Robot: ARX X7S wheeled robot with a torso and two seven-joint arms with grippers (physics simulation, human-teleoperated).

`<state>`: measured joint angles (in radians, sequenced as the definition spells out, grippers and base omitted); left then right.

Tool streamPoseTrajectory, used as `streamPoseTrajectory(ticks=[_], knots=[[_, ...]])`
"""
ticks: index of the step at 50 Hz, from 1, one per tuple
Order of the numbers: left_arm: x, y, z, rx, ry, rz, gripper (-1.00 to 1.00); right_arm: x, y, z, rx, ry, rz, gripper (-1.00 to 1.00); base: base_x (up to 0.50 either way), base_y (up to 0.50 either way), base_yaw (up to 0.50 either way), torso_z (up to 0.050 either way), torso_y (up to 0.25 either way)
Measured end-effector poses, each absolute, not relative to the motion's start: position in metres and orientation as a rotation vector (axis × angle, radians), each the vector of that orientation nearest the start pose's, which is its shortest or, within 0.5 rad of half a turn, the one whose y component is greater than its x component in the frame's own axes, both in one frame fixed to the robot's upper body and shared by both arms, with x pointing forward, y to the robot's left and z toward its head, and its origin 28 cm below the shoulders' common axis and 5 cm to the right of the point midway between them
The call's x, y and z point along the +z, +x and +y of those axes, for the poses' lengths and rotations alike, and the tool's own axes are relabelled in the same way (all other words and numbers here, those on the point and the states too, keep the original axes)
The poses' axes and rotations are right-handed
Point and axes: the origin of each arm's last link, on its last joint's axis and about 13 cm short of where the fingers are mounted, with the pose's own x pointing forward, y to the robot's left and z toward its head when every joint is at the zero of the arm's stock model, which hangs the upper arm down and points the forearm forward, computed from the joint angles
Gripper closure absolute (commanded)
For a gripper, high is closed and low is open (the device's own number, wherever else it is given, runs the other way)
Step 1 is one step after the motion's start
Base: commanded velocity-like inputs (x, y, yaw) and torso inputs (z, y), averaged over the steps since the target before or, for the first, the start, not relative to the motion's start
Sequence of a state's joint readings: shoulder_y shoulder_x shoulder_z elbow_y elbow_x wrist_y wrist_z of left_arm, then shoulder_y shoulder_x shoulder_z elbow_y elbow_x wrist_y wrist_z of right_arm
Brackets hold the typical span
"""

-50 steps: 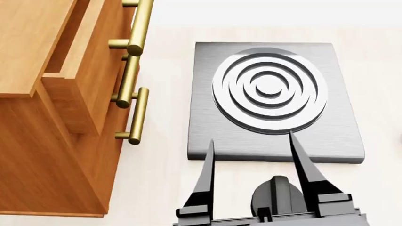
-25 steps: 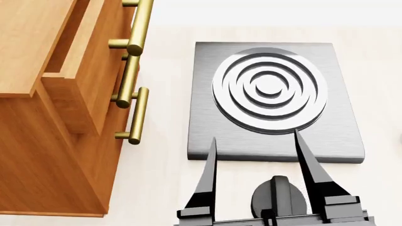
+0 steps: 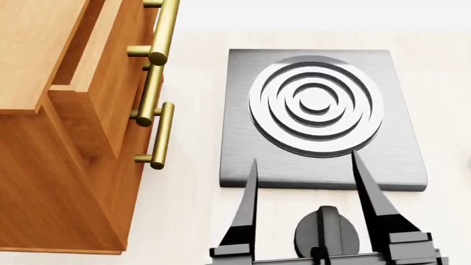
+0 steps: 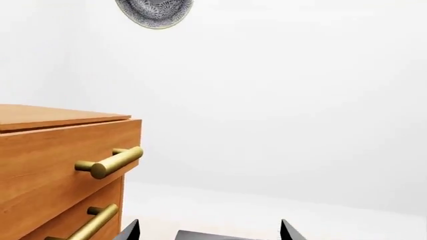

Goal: Pick the akita bowl on the wooden cabinet and place it on the plate.

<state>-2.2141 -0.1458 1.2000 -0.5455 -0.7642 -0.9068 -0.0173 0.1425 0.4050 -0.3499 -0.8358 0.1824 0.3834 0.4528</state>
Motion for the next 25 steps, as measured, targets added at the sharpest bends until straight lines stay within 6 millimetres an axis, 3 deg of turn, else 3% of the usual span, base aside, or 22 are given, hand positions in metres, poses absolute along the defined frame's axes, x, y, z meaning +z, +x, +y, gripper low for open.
streamPoseTrajectory(ticks=[25], knots=[[0.488,0.278,0.108,-0.258,0.833,-0.405,1.00,0.171,0.174,-0.085,0.061,-0.090,-0.520,-1.00,0.00,0.00,0.00,0.000,0.000]])
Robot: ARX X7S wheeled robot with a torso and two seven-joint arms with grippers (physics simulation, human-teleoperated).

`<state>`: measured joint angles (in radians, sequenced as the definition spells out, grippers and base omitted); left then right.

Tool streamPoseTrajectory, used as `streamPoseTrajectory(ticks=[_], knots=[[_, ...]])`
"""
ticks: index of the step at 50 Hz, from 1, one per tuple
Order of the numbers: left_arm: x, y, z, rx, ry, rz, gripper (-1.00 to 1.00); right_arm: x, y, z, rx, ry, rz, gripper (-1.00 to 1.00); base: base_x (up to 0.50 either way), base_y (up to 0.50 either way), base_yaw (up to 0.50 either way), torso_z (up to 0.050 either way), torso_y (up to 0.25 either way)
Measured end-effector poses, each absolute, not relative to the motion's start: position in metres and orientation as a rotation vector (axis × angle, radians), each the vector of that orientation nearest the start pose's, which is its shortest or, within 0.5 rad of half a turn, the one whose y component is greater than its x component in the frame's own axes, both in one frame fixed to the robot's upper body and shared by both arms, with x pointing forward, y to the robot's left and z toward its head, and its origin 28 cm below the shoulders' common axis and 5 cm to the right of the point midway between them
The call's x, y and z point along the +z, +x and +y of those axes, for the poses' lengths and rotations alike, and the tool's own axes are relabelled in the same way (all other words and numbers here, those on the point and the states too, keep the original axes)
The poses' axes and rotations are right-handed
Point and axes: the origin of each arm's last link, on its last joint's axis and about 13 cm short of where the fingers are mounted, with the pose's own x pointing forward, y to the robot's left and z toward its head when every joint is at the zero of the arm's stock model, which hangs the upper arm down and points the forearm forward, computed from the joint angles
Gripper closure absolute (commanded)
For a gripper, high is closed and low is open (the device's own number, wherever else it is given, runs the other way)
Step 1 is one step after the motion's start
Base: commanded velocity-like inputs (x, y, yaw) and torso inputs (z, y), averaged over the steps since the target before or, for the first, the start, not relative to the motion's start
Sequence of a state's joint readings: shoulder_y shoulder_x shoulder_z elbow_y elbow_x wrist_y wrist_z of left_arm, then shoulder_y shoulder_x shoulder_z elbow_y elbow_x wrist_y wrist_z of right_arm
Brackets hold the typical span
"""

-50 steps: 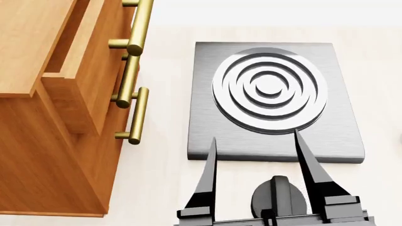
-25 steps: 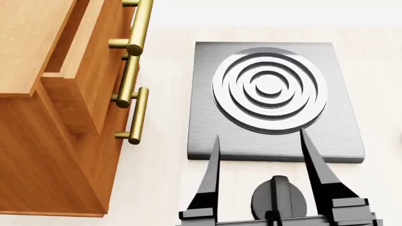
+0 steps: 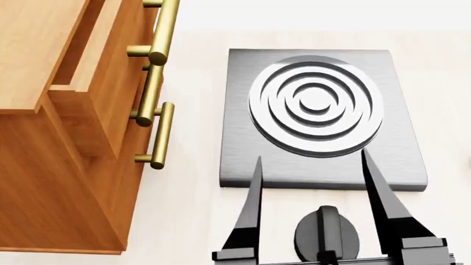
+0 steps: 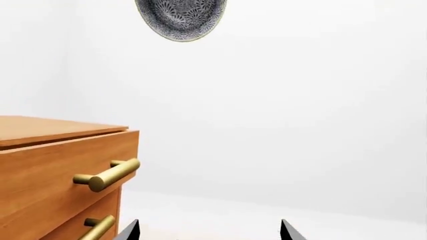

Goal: Pick the akita bowl on the wooden cabinet and place it on the plate.

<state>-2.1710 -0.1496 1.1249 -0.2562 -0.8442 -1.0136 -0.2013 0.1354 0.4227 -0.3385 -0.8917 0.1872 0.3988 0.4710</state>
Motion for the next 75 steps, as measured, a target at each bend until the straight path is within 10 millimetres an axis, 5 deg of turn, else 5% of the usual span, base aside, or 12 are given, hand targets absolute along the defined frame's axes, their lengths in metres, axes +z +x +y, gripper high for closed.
streamPoseTrajectory(ticks=[22,46,75], knots=[[0.453,0.265,0.096,-0.380,0.865,-0.414,1.00,0.176,0.170,-0.088,0.034,-0.095,-0.540,-1.00,0.00,0.00,0.00,0.000,0.001],[0.409,0.273,0.094,-0.452,0.869,-0.351,1.00,0.177,0.169,-0.089,0.031,-0.095,-0.544,-1.00,0.00,0.00,0.00,0.000,0.000],[0.383,0.257,0.096,-0.515,0.910,-0.334,1.00,0.177,0.169,-0.089,0.029,-0.097,-0.544,-1.00,0.00,0.00,0.00,0.000,0.000]])
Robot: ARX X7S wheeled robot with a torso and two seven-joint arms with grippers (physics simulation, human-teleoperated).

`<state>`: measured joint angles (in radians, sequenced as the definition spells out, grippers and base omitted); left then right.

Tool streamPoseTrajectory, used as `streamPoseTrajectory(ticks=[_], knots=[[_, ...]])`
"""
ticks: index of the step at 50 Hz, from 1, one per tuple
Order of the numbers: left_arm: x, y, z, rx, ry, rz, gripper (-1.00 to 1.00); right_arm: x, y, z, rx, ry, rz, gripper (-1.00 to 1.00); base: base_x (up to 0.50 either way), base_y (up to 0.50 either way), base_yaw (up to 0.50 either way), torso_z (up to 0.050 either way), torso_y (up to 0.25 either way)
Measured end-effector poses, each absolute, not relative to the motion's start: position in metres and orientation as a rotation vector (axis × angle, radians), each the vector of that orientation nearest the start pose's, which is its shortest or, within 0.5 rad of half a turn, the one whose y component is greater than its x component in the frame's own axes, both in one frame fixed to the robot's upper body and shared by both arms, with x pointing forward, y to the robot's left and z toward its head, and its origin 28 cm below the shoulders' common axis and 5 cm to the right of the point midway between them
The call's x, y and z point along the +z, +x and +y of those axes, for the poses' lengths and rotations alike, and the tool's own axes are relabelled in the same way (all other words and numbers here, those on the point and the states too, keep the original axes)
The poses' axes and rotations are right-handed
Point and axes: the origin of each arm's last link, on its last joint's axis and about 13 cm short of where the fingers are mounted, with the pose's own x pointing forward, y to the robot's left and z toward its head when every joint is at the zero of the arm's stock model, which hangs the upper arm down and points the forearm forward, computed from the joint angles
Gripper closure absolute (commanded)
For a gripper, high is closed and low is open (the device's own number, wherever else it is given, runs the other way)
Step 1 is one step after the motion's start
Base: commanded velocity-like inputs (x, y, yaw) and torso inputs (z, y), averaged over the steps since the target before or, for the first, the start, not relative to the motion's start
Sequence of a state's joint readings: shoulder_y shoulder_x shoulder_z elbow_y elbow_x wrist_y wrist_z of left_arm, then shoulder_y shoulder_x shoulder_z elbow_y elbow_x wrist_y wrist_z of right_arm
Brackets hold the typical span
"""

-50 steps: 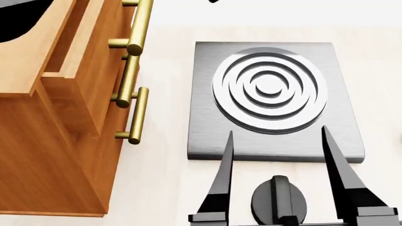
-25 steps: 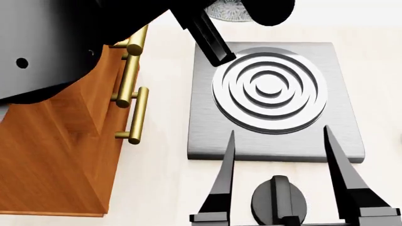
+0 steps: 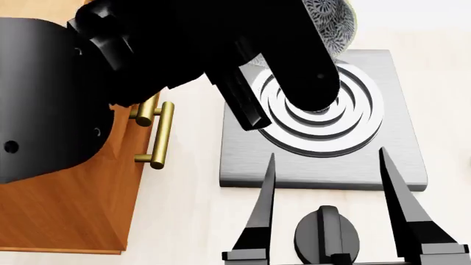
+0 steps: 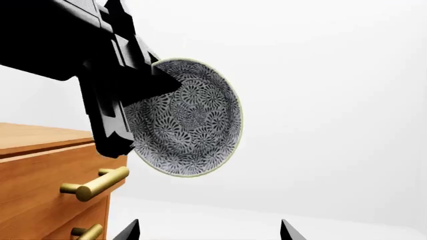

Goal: Pick the akita bowl on the wooden cabinet and place it on the plate.

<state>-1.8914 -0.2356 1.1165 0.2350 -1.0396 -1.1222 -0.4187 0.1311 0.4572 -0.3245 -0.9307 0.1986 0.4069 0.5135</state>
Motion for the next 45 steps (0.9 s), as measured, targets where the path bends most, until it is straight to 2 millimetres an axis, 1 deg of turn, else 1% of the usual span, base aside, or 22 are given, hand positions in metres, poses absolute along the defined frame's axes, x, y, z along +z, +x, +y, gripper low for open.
streamPoseTrajectory(ticks=[11,22,45], knots=[[0.376,0.249,0.095,-0.541,0.941,-0.336,1.00,0.177,0.169,-0.090,0.027,-0.096,-0.544,-1.00,0.00,0.00,0.00,0.001,0.001],[0.369,0.242,0.099,-0.536,0.939,-0.338,1.00,0.177,0.170,-0.089,0.028,-0.098,-0.544,-1.00,0.00,0.00,0.00,0.000,0.000],[0.343,0.231,0.103,-0.576,0.944,-0.310,1.00,0.176,0.170,-0.089,0.028,-0.104,-0.543,-1.00,0.00,0.00,0.00,0.000,0.000]])
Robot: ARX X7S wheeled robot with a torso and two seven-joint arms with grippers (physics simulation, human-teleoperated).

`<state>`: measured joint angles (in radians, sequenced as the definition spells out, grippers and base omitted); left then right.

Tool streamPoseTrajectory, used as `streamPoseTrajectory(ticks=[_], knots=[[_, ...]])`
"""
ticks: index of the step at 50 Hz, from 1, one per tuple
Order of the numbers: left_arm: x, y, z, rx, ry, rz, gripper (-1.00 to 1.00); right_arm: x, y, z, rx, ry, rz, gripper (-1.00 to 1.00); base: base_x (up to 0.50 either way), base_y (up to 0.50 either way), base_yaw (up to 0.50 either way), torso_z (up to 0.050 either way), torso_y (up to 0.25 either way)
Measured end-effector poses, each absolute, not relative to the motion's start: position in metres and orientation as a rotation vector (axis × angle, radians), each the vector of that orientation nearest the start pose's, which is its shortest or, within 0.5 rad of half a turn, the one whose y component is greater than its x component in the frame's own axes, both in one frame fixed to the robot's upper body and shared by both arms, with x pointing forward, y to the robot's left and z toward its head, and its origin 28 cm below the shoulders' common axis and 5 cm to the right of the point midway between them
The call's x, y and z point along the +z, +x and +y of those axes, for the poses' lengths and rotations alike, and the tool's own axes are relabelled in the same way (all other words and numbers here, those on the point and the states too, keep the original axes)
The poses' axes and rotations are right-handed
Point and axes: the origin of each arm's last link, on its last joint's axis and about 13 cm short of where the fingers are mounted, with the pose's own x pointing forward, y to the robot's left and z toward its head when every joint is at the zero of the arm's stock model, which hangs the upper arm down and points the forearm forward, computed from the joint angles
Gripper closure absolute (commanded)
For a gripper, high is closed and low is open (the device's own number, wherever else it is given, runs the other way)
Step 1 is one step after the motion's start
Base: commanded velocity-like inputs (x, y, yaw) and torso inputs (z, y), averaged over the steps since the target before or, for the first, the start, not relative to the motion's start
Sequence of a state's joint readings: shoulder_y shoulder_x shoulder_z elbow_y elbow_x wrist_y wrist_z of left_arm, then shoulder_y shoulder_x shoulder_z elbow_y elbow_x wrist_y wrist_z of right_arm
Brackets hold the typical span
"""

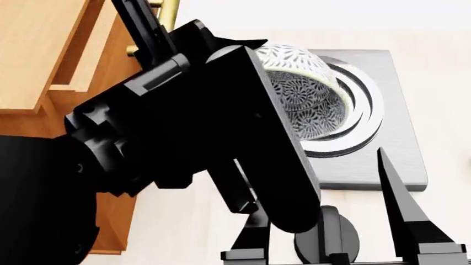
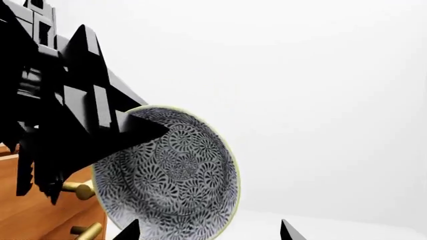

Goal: Pick the akita bowl on the wooden cabinet and place it on the plate.

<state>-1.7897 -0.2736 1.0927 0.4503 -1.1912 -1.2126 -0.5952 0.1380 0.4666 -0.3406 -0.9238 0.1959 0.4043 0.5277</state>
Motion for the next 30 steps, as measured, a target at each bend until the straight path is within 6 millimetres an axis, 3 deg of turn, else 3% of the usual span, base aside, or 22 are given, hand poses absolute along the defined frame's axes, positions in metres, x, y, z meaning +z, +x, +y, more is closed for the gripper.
streamPoseTrajectory(ticks=[30], knots=[[0.330,0.214,0.110,-0.605,0.952,-0.302,1.00,0.174,0.174,-0.090,-0.018,-0.102,-0.505,-1.00,0.00,0.00,0.00,0.000,0.000]])
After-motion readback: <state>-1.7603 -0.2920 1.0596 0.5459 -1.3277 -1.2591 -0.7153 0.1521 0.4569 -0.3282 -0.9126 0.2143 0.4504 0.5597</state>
